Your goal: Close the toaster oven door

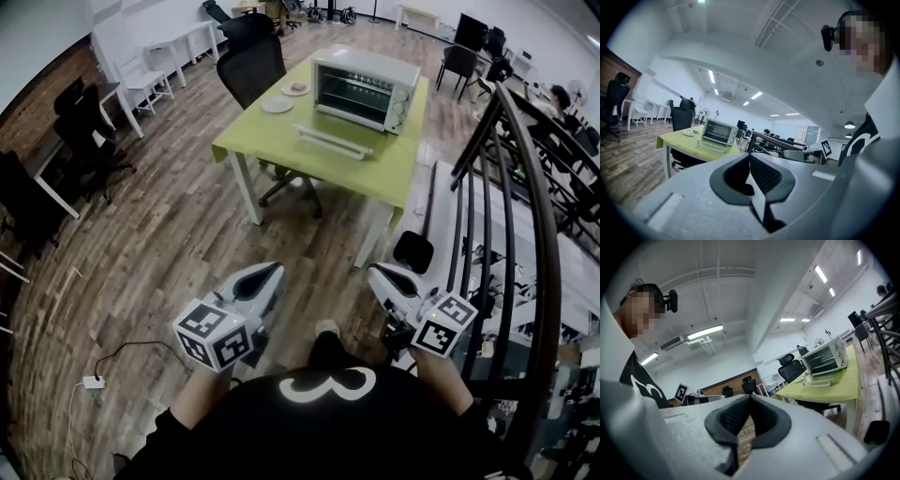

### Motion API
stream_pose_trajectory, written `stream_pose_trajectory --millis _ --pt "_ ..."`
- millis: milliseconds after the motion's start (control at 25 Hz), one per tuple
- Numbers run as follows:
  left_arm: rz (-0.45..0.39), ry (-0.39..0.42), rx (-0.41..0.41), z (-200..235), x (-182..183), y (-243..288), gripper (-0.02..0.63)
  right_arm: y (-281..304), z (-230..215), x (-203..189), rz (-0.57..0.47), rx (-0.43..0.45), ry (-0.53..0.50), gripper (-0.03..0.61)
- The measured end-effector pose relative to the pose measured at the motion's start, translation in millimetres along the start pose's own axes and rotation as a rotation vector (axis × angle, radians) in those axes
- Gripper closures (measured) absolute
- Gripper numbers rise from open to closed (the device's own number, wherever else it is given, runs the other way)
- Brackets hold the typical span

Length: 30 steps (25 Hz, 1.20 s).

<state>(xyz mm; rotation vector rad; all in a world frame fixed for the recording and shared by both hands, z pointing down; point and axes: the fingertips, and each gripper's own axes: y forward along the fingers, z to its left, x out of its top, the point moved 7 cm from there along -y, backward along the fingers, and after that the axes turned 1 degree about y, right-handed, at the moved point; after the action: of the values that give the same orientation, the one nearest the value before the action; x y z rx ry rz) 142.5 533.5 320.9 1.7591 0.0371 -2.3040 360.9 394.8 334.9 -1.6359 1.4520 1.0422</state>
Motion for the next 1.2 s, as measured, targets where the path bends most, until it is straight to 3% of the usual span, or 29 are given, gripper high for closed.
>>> stream_pose_trajectory --millis 280,720,960,1200 --pt "0.033 -0.024 0.048 54 8 54 0.601 46 -74 24 -0.012 -0.017 0.011 0.577" --pt "0.054 -0.040 0.041 140 51 226 0.601 134 -229 85 0.031 -0.005 0.041 0.576" --pt "0.052 -0.012 0.016 163 70 283 0.601 158 -275 110 0.021 -0.009 0.023 0.577" --pt "0.083 -0.011 -0.003 195 73 332 0.601 174 -327 120 0.017 -0.073 0.037 0.576"
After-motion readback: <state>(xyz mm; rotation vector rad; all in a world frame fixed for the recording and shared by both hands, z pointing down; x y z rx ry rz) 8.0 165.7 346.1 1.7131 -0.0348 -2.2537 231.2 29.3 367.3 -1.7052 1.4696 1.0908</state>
